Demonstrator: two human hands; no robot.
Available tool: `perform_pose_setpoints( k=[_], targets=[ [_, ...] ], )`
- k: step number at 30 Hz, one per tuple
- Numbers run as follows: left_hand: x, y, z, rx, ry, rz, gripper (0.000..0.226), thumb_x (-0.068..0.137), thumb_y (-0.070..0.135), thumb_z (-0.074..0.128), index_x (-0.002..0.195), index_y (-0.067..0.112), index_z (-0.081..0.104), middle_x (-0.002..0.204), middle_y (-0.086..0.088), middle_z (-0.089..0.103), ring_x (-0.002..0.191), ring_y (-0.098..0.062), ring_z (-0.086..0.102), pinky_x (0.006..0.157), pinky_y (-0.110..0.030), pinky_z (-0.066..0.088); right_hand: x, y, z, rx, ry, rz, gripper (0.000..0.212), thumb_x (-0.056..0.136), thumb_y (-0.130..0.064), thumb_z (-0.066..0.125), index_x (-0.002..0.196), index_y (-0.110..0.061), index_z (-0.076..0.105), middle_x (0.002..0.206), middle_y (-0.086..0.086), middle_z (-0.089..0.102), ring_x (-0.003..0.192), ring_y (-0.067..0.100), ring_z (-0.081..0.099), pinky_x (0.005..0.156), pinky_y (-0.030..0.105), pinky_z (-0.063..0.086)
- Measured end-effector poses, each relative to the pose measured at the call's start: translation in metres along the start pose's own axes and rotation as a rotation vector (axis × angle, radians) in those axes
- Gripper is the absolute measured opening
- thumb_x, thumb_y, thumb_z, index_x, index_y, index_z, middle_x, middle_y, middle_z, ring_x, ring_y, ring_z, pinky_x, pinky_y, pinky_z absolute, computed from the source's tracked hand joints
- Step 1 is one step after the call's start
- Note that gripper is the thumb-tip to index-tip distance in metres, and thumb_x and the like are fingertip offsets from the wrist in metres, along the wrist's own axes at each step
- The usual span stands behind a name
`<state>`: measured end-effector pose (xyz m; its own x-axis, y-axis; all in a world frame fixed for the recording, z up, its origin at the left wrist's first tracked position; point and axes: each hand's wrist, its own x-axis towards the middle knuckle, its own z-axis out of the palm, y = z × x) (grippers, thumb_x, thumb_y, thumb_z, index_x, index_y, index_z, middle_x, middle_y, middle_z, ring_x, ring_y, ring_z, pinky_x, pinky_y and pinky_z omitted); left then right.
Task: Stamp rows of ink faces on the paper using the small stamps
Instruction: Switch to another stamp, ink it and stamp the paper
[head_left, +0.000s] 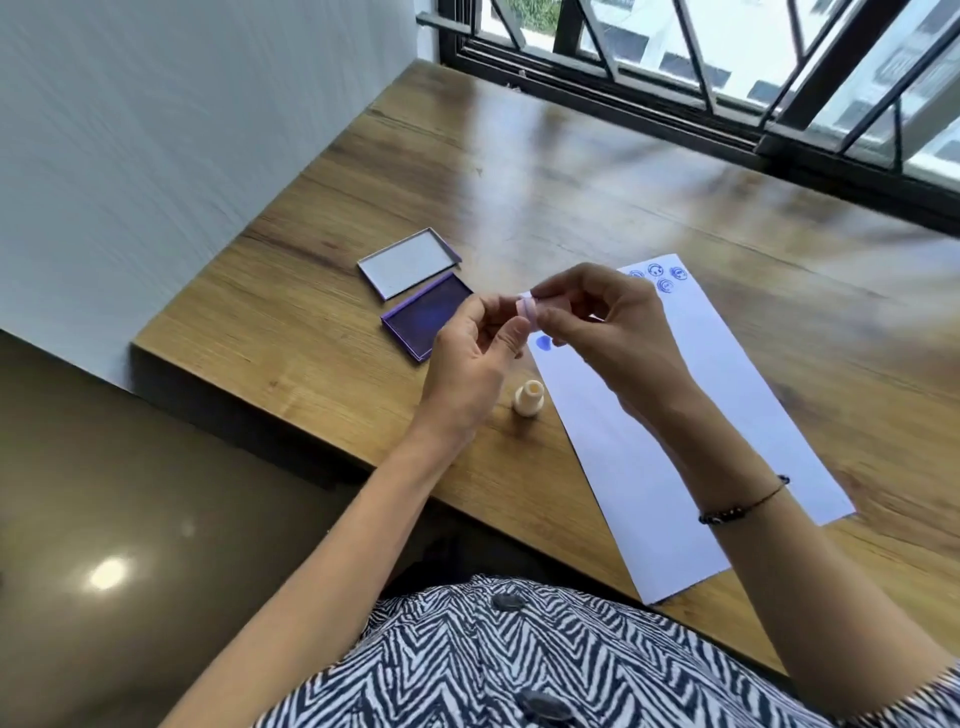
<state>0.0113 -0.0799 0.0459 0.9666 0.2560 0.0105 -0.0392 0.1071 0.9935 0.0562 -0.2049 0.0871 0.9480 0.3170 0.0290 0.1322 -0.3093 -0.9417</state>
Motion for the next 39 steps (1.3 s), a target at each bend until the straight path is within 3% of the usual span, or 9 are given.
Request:
perform_pose_setpoints(
  k=[6,9,14,20,25,29,31,35,39],
  targets=[
    [0.011,0.004,-0.004,0.021,0.026,0.006,0.006,0.086,0.015,0.059,0.081,0.016,0.062,0.069,0.003,0.061,0.060,-0.001,0.055,0.060,-0.015,0.048,0.013,-0.004,0.003,-0.055,-0.037,-0.005,0.005,0.076,-0.017,0.073,0.078,-0.016,0.068,0.070,0.024,0.063,0.061,0.020,0.057,0.055,0.032,0.049],
    [0.026,0.003,-0.008,0.147,0.036,-0.031,0.006,0.087,0.019,0.057,0.087,0.018,0.063,0.077,0.003,0.065,0.065,-0.001,0.056,0.068,-0.025,0.050,0.035,-0.004,0.007,-0.098,-0.069,0.023,0.006,0.075,-0.008,0.070,0.078,-0.013,0.068,0.063,0.011,0.062,0.058,0.018,0.057,0.056,0.031,0.050],
    [0.028,-0.009,-0.008,0.385,0.149,-0.119,0.034,0.088,0.024,0.055,0.119,0.008,0.056,0.114,-0.013,0.064,0.104,-0.024,0.059,0.096,-0.042,0.047,0.094,0.008,0.031,-0.679,-0.048,-0.163,0.019,0.072,-0.003,0.056,0.085,-0.004,0.070,0.091,0.018,0.071,0.087,0.033,0.062,0.071,0.034,0.048],
    [0.016,-0.014,-0.013,0.419,0.162,-0.117,0.029,0.087,0.013,0.054,0.116,0.009,0.058,0.115,-0.014,0.062,0.102,-0.024,0.059,0.096,-0.040,0.048,0.110,0.022,0.049,-1.028,-0.228,-0.232,0.026,0.075,-0.004,0.054,0.098,0.000,0.064,0.104,0.023,0.060,0.092,0.040,0.059,0.067,0.034,0.043],
    [0.013,-0.017,-0.017,0.437,0.167,-0.108,0.029,0.086,0.007,0.053,0.114,0.010,0.059,0.111,-0.014,0.064,0.099,-0.023,0.060,0.094,-0.036,0.049,0.098,0.004,0.024,-0.955,-0.151,-0.205,0.024,0.082,-0.023,0.059,0.098,-0.006,0.063,0.099,0.022,0.064,0.096,0.038,0.057,0.074,0.037,0.044],
    [0.008,-0.019,-0.014,0.433,0.171,-0.128,0.029,0.084,0.006,0.054,0.112,0.011,0.060,0.109,-0.013,0.065,0.098,-0.022,0.061,0.094,-0.036,0.049,0.059,0.003,0.018,-1.041,-0.432,-0.206,0.026,0.076,-0.029,0.067,0.090,-0.008,0.066,0.089,0.016,0.068,0.088,0.033,0.057,0.065,0.033,0.038],
    [0.007,-0.020,-0.012,0.427,0.177,-0.129,0.028,0.085,0.007,0.055,0.111,0.011,0.060,0.108,-0.011,0.066,0.098,-0.021,0.062,0.092,-0.033,0.050,0.051,0.008,0.023,-1.051,-0.438,-0.210,0.020,0.077,-0.019,0.063,0.092,-0.006,0.066,0.092,0.018,0.068,0.088,0.034,0.057,0.068,0.035,0.040],
    [0.006,-0.015,-0.014,0.303,0.152,-0.163,0.023,0.087,0.014,0.056,0.109,0.011,0.061,0.101,-0.009,0.067,0.088,-0.017,0.062,0.081,-0.027,0.052,0.047,0.008,0.019,-0.677,-0.245,-0.145,0.012,0.076,-0.007,0.061,0.085,-0.003,0.067,0.073,0.017,0.066,0.067,0.031,0.058,0.062,0.033,0.044],
    [0.001,-0.008,-0.019,-0.036,0.133,-0.271,0.017,0.088,0.006,0.053,0.103,0.002,0.060,0.080,-0.011,0.062,0.070,-0.017,0.057,0.061,-0.016,0.052,0.037,0.003,0.020,-0.213,-0.260,0.085,0.011,0.077,0.002,0.061,0.085,-0.003,0.065,0.067,0.013,0.061,0.051,0.019,0.059,0.052,0.025,0.054]
  ],
)
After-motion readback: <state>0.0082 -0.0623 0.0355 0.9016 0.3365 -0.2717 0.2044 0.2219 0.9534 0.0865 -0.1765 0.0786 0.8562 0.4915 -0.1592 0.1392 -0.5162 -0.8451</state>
